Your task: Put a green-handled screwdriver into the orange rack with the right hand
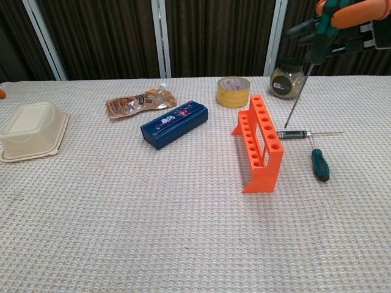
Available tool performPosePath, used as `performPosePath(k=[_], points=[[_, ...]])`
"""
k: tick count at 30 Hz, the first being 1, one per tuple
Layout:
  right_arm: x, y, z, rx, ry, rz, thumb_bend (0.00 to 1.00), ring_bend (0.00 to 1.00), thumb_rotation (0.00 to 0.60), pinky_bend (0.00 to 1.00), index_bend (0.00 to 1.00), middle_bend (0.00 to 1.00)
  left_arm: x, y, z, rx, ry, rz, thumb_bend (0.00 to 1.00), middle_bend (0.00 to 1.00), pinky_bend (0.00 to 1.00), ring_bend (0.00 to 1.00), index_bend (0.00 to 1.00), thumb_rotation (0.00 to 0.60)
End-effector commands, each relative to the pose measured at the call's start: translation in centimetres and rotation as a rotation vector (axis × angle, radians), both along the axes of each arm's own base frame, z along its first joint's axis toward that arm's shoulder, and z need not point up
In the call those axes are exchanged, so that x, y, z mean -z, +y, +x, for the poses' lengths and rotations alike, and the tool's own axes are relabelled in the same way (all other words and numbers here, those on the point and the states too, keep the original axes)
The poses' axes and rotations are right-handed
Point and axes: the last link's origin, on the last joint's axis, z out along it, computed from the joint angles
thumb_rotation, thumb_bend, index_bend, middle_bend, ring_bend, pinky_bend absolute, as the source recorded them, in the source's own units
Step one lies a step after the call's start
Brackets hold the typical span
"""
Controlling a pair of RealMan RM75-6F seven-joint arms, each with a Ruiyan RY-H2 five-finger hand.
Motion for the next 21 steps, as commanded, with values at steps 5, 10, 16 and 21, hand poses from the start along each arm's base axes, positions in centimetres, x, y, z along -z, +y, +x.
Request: performPosePath(k=[5,10,16,21], points=[[1.7,-1.3,0.6,0.019,0.002,0.038,0.19,0.03,0.6,0.09,0.63,0.25,0.0,0.2,0.3,0.005,-0.004,-0.002,0.24,0.0,0.0,0.0,0.19,0.6],[2.7,-2.1,0.8,0.042,0.008,0.052,0.19,0.02,0.6,0.09,0.63,0.25,0.1,0.3,0.2,0.0,-0.004,-0.01,0.24,0.0,0.0,0.0,0.19,0.6],[3.4,-2.9,1.1,0.058,0.024,0.055,0.19,0.02,0.6,0.09,0.63,0.25,0.0,0.3,0.0,-0.008,-0.005,-0.006,0.24,0.0,0.0,0.0,0.19,0.6],[3.8,-3.3,1.3,0.068,0.037,0.055,0.19,0.02,0.6,0.09,0.63,0.25,0.0,0.2,-0.2,-0.013,-0.006,-0.008,0.24,0.0,0.0,0.0,0.19,0.6]])
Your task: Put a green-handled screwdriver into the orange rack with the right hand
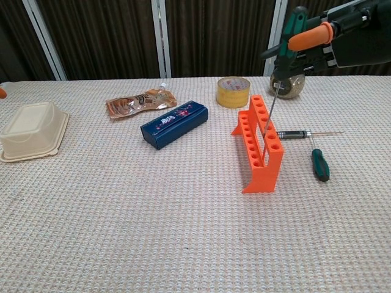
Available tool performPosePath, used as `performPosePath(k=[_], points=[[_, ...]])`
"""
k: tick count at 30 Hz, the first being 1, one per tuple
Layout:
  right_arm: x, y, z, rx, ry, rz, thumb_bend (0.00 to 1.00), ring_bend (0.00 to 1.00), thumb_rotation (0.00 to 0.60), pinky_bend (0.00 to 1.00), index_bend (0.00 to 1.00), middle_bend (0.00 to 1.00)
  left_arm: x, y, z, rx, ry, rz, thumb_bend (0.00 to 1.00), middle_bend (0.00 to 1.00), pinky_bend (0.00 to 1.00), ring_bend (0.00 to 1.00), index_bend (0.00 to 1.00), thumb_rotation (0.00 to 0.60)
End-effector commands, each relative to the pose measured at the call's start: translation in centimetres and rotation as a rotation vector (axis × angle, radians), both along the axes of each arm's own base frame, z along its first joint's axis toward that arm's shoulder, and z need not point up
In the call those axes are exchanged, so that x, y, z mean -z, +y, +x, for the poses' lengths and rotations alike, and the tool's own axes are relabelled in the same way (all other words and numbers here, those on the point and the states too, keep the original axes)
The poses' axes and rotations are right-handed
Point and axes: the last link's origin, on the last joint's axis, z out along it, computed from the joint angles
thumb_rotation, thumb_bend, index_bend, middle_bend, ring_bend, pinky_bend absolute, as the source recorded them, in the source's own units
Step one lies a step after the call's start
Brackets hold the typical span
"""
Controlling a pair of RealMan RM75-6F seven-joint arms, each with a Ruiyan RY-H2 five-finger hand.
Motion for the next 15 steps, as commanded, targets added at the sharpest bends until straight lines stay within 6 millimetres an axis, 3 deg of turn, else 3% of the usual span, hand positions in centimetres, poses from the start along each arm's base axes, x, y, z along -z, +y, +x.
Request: performPosePath(k=[1,15], points=[[0.25,-0.28,0.15,0.003,0.01,-0.001,0.19,0.02,0.6,0.09,0.63,0.25,-0.01,-0.02,-0.1,-0.003,-0.001,0.0,0.24,0.0,0.0,0.0,0.19,0.6],[0.03,-0.9,0.06,0.021,0.033,-0.015,0.19,0.02,0.6,0.09,0.63,0.25,-0.21,-0.05,-0.53,-0.017,-0.002,0.008,0.24,0.0,0.0,0.0,0.19,0.6]])
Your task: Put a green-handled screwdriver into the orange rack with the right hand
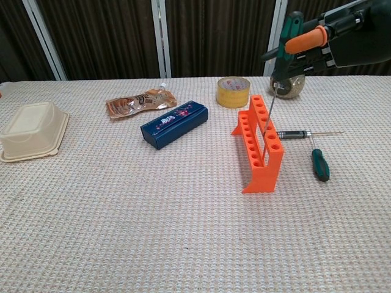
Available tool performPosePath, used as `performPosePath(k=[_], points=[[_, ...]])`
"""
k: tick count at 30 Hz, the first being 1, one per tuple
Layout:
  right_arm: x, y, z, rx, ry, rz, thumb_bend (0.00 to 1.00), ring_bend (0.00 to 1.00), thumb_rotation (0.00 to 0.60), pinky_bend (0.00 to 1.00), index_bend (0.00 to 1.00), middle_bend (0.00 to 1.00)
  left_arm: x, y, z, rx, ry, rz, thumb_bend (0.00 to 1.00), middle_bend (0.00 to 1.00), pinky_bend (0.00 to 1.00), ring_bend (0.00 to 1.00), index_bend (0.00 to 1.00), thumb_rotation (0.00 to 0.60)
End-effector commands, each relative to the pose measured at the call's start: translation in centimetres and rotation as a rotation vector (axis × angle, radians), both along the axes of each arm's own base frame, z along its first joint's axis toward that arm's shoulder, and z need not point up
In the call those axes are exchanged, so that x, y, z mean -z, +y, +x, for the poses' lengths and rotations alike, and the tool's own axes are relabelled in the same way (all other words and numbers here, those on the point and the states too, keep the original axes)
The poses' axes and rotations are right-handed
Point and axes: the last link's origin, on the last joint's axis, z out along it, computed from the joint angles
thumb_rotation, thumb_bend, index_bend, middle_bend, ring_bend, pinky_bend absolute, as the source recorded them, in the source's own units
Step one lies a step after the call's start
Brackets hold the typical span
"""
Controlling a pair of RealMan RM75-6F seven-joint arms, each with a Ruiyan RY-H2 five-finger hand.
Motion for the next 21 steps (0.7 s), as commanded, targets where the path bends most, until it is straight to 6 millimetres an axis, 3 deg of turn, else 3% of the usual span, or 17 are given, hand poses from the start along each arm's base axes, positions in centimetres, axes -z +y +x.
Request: performPosePath(k=[1,13,21], points=[[-0.13,0.03,0.01,0.0,0.0,-0.002,0.19,0.02,0.6,0.09,0.63,0.25,-0.03,0.01,-0.01,-0.001,-0.001,0.002,0.24,0.0,0.0,0.0,0.19,0.6],[-0.87,0.25,-0.13,-0.004,0.013,-0.007,0.19,0.02,0.6,0.09,0.63,0.25,-0.06,0.04,0.14,0.0,-0.003,0.005,0.24,0.0,0.0,0.0,0.19,0.6],[-0.16,0.3,-0.47,0.0,0.024,0.014,0.19,0.02,0.6,0.09,0.63,0.25,-0.11,-0.11,0.01,-0.005,-0.002,0.007,0.24,0.0,0.0,0.0,0.19,0.6]])
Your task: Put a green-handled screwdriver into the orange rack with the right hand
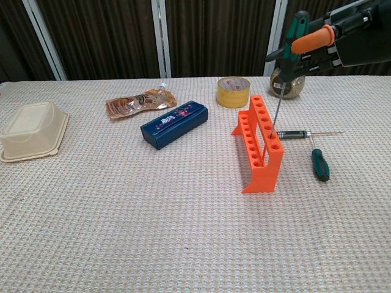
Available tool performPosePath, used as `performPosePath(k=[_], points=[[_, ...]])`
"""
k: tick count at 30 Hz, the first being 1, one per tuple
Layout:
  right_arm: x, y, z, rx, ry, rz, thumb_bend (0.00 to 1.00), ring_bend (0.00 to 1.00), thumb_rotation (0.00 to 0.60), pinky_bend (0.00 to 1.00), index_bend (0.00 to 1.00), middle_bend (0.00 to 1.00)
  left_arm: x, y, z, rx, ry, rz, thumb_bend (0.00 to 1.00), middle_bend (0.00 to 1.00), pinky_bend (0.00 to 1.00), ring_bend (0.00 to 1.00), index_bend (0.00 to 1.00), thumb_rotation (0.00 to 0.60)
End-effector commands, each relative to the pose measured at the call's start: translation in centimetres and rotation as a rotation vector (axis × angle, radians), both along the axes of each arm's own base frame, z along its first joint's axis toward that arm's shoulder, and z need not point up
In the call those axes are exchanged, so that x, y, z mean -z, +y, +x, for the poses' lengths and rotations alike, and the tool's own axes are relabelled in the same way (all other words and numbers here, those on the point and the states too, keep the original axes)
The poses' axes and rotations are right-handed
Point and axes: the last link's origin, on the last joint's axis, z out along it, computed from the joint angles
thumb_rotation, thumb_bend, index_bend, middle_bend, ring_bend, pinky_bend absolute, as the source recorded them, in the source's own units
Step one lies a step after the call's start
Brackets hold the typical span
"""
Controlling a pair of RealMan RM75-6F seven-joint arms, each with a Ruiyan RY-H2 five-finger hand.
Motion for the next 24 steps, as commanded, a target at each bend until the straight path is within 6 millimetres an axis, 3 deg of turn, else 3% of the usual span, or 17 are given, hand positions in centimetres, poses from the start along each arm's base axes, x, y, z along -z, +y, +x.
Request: performPosePath(k=[1,24], points=[[0.3,-0.1,-0.2,0.004,0.005,0.007,0.19,0.02,0.6,0.09,0.63,0.25,0.0,0.0,-0.1,-0.005,0.0,0.002,0.24,0.0,0.0,0.0,0.19,0.6],[2.1,-0.3,-0.9,-0.011,0.036,0.034,0.19,0.0,0.6,0.07,0.58,0.22,-0.1,-0.1,-0.3,-0.008,0.0,0.003,0.24,0.0,0.0,0.0,0.18,0.6]])
